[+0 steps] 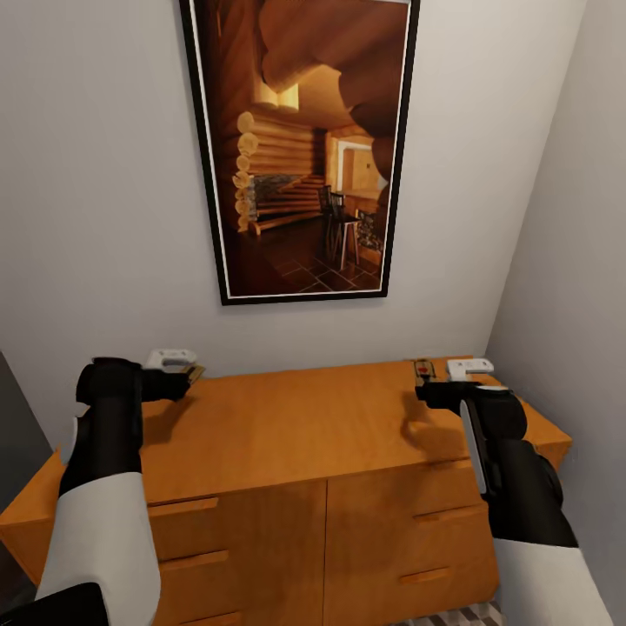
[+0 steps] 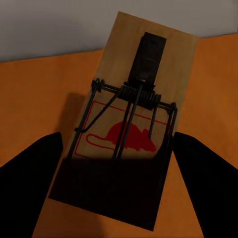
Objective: Take the four mousetraps from the cabinet in the bathroom and place them on the bathroom floor. Make sure all four end up on the same floor surface, and ensure that at least two of them are either under or directly next to the same bathroom sink.
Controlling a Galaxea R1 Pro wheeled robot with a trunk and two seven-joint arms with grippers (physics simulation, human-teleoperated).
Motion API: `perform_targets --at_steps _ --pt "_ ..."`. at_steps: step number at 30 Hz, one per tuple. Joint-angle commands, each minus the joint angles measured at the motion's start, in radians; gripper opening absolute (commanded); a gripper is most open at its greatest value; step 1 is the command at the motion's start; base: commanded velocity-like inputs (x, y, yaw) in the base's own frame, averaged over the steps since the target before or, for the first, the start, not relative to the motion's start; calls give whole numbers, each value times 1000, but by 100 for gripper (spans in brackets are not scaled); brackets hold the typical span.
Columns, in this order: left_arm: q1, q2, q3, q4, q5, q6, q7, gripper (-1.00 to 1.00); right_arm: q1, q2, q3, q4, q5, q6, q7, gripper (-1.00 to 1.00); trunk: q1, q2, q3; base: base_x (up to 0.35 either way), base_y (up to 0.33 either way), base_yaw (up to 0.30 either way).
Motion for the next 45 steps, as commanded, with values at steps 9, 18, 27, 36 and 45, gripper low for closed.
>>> perform_targets --at_steps 9,18,27,36,45 --pt "-1 -3 1 -51 -14 3 -11 -100 -2 139 28 -9 25 4 -19 -100 0 -1 -1 -234 0 0" --pt "0 -21 1 -53 -17 3 -12 -100 -1 154 42 -9 26 4 -42 -100 0 -1 -1 -323 0 0" --pt "4 -40 1 -54 -16 3 -12 -100 -1 154 43 -8 26 4 -51 -100 0 -1 -1 -332 0 0" --pt "11 -50 1 -55 -16 3 -12 -100 -1 154 44 -7 25 4 -52 -100 0 -1 -1 -334 0 0" --pt "5 -47 -12 -66 -2 -8 -24 -100 -1 153 39 -18 18 2 -50 -100 0 -1 -1 -261 0 0"
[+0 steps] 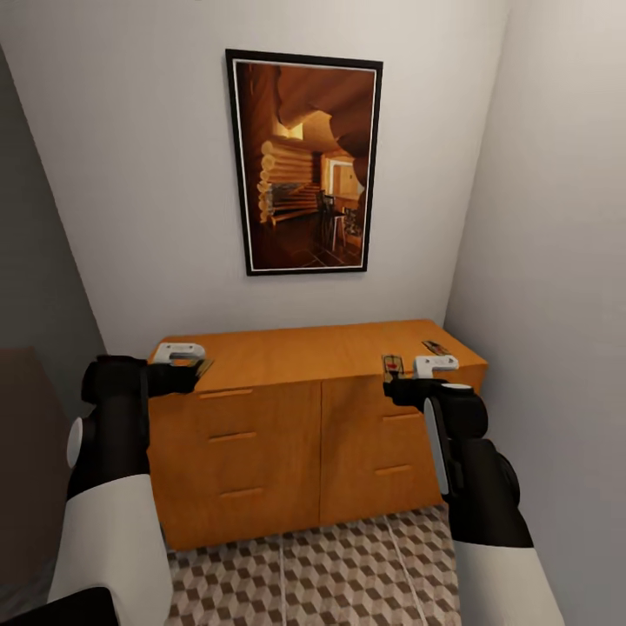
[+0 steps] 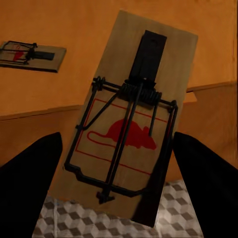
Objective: Take the four mousetraps from the cabinet in the bathroom and place them on the bathroom floor. Make sure all four end up on the same floor surface, and ensure that at least two of them are either under or directly next to the same bathroom sink.
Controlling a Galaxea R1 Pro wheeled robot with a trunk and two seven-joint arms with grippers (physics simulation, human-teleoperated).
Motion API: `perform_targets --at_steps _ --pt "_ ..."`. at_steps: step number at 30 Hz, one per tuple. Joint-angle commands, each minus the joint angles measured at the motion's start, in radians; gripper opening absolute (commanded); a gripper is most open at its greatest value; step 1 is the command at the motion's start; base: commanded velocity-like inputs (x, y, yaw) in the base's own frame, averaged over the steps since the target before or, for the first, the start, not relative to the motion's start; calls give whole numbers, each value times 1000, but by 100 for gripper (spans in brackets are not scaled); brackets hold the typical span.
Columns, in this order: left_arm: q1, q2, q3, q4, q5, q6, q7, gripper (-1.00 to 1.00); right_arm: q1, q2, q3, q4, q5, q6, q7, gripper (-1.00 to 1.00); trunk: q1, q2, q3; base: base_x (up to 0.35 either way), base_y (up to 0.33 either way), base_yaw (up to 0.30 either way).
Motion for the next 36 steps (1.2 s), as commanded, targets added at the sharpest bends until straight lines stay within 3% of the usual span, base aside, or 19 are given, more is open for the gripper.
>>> perform_targets --at_steps 1,6,15,36 --pt "-1 -1 -4 -7 -9 -3 -16 -100 -1 1 -1 -7 -1 4 3 -100 0 -1 -1 0 0 0" --pt "0 -5 -31 -11 -4 -16 -44 -100 -1 1 -1 1 -10 6 3 -100 0 -1 -1 0 0 0" --pt "0 -12 -22 11 52 -17 -77 -100 0 -6 4 21 -7 6 3 -100 0 -1 -1 -42 0 0" --pt "0 -12 -18 10 55 -15 -77 -100 0 -6 3 24 -7 6 3 -100 0 -1 -1 -326 0 0"
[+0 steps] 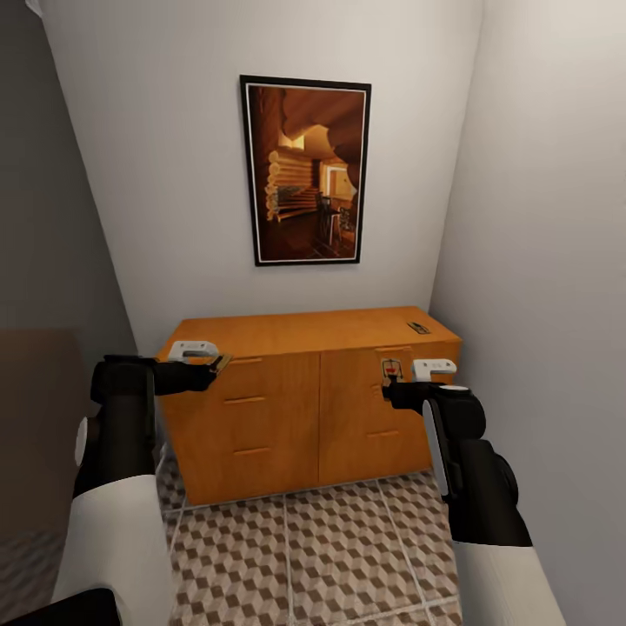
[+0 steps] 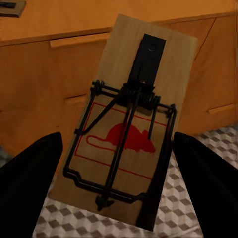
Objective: Take the four mousetraps from the cabinet in the bathroom and place them on the bathroom floor. Make sure all four end up on the same floor surface, and ensure that at least two of them are either under or directly next to the same bathroom sink.
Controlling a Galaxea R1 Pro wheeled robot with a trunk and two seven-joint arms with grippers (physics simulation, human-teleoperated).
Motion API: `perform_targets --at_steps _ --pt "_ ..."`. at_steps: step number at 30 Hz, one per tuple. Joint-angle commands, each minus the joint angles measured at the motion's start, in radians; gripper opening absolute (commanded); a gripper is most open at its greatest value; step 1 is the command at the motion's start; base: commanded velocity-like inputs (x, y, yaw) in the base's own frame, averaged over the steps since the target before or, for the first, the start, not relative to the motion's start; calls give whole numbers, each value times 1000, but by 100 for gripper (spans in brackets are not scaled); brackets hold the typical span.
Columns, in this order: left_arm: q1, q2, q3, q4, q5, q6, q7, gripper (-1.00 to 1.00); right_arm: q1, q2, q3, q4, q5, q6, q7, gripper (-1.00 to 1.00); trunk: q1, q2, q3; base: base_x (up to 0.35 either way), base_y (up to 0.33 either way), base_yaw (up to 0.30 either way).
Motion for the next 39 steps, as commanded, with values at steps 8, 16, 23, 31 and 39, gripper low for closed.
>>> perform_targets --at_steps 8,16,23,31,39 --pt "-1 -1 2 -1 -8 5 -10 -100 -1 1 -1 1 5 4 3 -100 -1 -1 -1 -345 0 0" --pt "-1 0 4 -1 -10 5 -10 -100 -1 1 -1 1 4 4 3 -100 -1 -1 -1 -345 0 0" --pt "-1 1 6 -1 -8 5 -11 -100 -1 1 -1 1 4 4 3 -100 -1 -1 -1 -246 0 0" --pt "-1 1 7 1 -8 5 -11 -100 -1 1 -1 2 3 4 3 -100 -1 -1 -1 -54 0 0" --pt "-1 1 7 1 -8 5 -10 -100 -1 1 -1 2 3 4 3 -100 -1 -1 -1 -295 0 0"
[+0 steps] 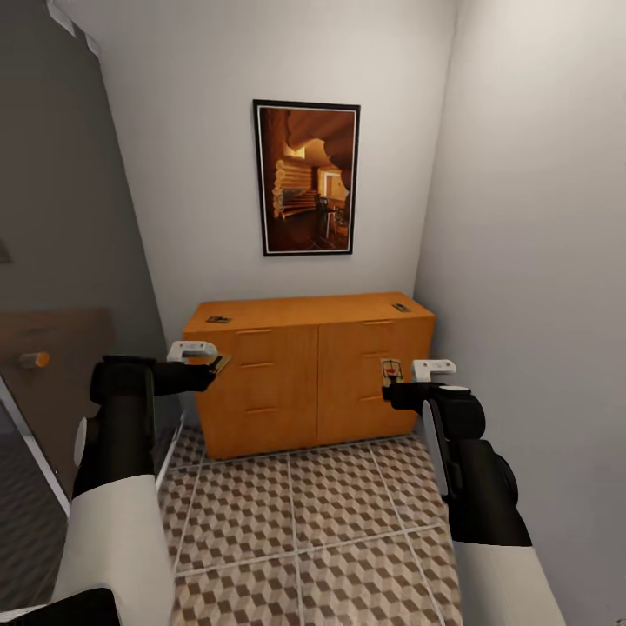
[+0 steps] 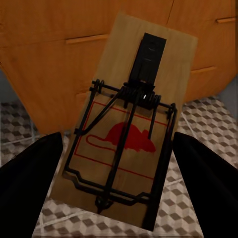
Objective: Take the four mousetraps from the cabinet in the bathroom and place them on the bathroom floor. Make sure all four end up on the same floor surface, and ensure that at least two of them are either under or directly next to the same bathroom sink.
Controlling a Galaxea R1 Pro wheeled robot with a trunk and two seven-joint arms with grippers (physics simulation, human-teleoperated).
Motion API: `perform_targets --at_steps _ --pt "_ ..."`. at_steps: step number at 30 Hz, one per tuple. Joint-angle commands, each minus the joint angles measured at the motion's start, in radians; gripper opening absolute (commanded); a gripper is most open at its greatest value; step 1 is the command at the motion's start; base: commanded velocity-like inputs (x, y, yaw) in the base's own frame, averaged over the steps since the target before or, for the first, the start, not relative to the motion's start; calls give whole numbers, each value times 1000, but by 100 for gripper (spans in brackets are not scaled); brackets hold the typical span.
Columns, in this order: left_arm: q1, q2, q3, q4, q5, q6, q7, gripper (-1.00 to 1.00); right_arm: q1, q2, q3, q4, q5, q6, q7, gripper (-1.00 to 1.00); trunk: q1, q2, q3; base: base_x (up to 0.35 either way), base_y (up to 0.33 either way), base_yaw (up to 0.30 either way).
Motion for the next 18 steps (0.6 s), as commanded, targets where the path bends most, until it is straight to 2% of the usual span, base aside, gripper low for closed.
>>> perform_targets --at_steps 1,18 --pt "-1 -1 2 -1 -8 5 -10 -100 -1 1 -1 -1 4 4 3 -100 -1 -1 -1 -339 0 0" --pt "-1 -1 2 -1 -8 5 -10 -100 -1 0 -3 -1 10 4 3 -100 -1 -1 -1 -344 0 0"
